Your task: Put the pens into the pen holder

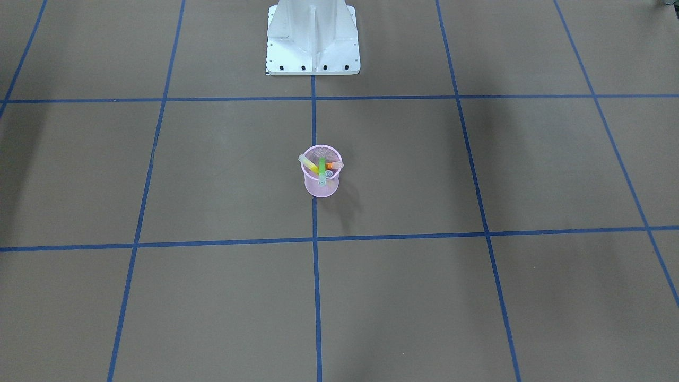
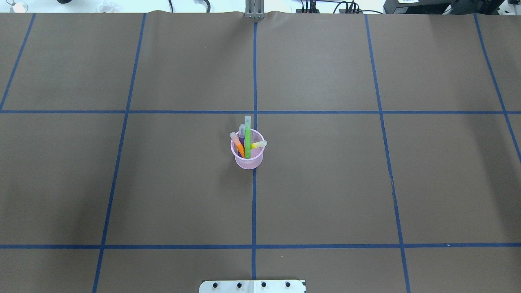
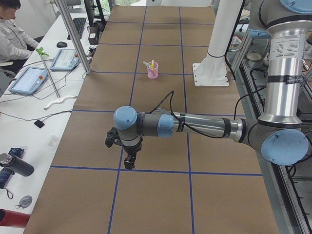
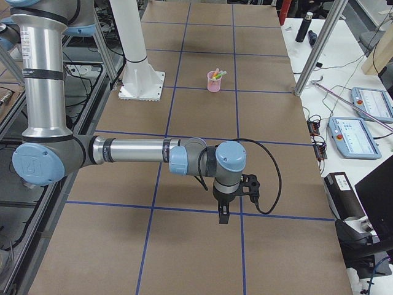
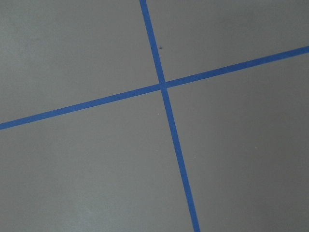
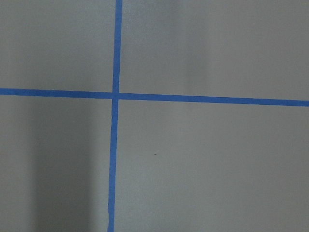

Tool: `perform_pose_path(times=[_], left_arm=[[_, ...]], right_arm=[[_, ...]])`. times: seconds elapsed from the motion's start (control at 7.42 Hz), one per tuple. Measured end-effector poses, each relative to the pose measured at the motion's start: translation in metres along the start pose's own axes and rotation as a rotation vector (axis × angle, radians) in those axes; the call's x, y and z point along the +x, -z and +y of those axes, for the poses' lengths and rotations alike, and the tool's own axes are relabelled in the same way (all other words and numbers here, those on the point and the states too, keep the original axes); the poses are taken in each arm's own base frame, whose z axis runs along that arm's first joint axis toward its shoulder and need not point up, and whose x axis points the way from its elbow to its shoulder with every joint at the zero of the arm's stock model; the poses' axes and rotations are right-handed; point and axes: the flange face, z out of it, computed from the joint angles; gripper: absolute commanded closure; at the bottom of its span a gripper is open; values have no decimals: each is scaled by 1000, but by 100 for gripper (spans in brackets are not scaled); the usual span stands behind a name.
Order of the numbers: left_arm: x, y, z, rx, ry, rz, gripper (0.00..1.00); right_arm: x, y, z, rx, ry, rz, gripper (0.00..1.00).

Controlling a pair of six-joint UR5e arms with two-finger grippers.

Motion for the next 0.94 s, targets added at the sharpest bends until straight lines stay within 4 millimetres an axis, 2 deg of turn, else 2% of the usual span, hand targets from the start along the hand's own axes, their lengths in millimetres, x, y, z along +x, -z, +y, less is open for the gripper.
perform_pose_path(times=[0.27, 0.94], left_arm=[[-12, -8, 9, -11, 24, 8, 0], [-7, -2, 9, 3, 7, 1, 0]], right_arm=[[-1, 1, -1, 2, 1, 0, 0], [-1, 1, 0, 2, 0, -1, 0]])
